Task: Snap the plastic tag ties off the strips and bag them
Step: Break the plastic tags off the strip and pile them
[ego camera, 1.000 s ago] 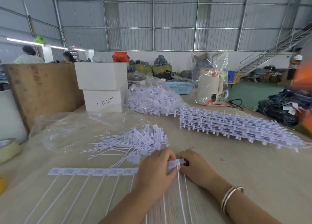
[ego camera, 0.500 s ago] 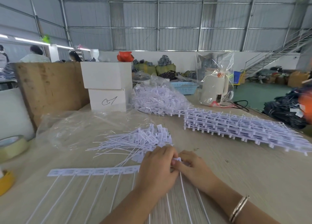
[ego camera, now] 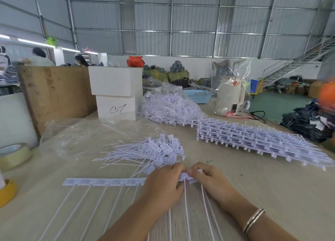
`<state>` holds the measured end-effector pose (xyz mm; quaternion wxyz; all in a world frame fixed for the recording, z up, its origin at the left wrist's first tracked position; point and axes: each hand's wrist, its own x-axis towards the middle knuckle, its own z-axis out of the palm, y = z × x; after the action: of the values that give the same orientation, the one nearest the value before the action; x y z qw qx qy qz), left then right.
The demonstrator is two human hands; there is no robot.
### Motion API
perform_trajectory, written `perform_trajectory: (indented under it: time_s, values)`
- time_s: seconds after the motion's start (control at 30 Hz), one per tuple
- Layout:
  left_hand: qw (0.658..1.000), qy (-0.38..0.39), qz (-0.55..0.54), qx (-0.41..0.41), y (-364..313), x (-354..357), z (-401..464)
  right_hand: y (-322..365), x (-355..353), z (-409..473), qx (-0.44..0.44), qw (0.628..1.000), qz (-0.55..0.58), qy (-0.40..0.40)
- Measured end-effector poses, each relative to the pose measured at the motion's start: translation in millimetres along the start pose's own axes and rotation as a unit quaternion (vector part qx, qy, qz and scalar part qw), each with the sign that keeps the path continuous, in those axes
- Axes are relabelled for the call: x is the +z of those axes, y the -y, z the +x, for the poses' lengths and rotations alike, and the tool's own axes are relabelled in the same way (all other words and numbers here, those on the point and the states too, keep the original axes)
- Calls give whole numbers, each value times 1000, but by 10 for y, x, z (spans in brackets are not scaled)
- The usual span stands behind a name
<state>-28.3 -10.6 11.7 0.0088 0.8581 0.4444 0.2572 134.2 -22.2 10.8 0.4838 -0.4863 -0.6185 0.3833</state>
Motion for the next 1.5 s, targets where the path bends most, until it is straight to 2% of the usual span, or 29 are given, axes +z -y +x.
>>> perform_trajectory:
  time_s: [0.23, 0.43, 0.67, 1.03, 1.2, 1.33, 1.5]
  values:
    - [997, -29, -76, -4, 112, 96, 17, -60, -21, 1, -37, 997, -67, 7]
    - [978, -37, -203, -11, 135, 139, 32, -36, -7, 14, -117, 988, -101, -24]
    - [947, -1, -321, -25, 133, 99, 36, -16, -13, 3, -140, 985, -97, -20]
    - [926, 43, -374, -29, 193, 52, 36, 12, -18, -18, -150, 981, -123, 6]
    - [887, 46, -454, -65, 209, 2, 36, 29, -40, -24, -171, 977, -126, 2]
    - [937, 23, -344, -53, 197, 41, 12, 10, -35, -13, -121, 986, -111, -10]
    - [986, -3, -162, -40, 110, 36, 14, -98, -57, 102, -56, 966, -240, -79]
